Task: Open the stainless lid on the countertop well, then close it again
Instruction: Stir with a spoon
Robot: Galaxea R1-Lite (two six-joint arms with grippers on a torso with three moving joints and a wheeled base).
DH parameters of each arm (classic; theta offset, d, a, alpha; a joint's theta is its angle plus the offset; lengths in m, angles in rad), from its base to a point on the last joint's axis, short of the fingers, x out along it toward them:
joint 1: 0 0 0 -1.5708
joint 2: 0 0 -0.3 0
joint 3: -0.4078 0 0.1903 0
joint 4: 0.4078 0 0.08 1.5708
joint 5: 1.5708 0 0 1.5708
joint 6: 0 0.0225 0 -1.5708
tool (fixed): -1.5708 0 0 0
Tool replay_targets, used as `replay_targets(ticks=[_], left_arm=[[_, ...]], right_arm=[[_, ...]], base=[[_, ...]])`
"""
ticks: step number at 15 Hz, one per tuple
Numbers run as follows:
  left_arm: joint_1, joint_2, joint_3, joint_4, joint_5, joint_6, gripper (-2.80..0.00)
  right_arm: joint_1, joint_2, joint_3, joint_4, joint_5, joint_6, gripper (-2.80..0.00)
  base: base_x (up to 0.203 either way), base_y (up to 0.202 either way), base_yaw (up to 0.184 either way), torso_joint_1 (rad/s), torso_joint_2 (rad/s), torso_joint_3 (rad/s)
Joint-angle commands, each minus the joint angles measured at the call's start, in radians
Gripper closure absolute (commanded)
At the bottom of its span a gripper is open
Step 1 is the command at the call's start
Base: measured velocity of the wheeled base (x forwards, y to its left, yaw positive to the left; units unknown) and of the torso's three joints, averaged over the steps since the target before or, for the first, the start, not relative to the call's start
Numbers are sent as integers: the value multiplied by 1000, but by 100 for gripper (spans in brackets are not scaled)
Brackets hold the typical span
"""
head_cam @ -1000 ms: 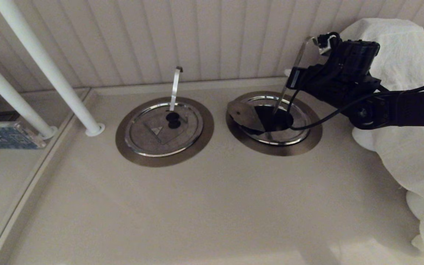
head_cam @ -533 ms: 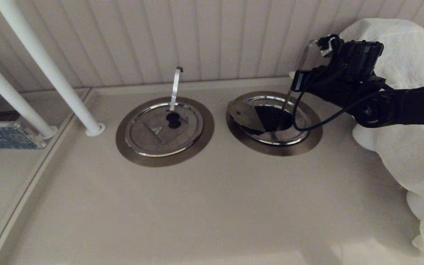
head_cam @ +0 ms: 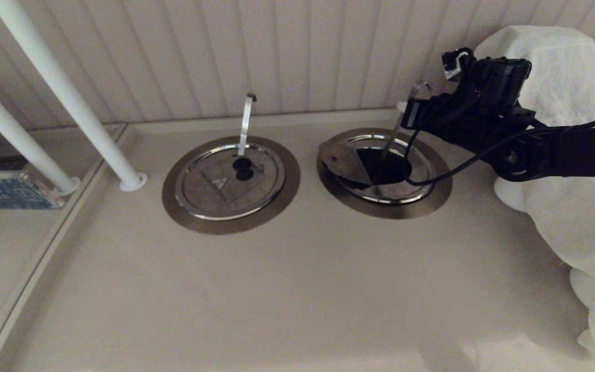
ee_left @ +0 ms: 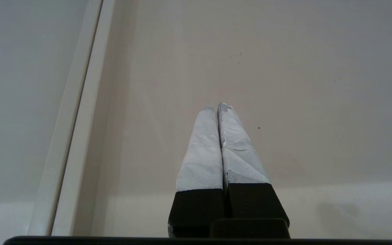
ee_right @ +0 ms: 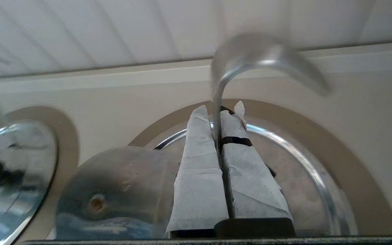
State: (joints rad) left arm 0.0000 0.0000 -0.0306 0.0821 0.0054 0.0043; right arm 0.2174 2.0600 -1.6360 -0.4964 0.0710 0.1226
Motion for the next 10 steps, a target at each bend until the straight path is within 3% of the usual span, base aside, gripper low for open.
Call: replay_targets(ticks=[1, 4, 10], left_arm=[[0, 0, 0, 1, 1, 0, 0], [0, 0, 0, 1, 1, 0, 0], [0, 0, 0, 1, 1, 0, 0]], right_arm=[[-10, -13, 8, 2, 7, -6, 0], [-29, -4, 8, 19, 4, -68, 0], [-13, 27, -12, -3, -3, -52, 0]], base=[[0, 0, 0, 0, 0, 0], [0, 0, 0, 0, 0, 0], [0, 0, 0, 0, 0, 0]])
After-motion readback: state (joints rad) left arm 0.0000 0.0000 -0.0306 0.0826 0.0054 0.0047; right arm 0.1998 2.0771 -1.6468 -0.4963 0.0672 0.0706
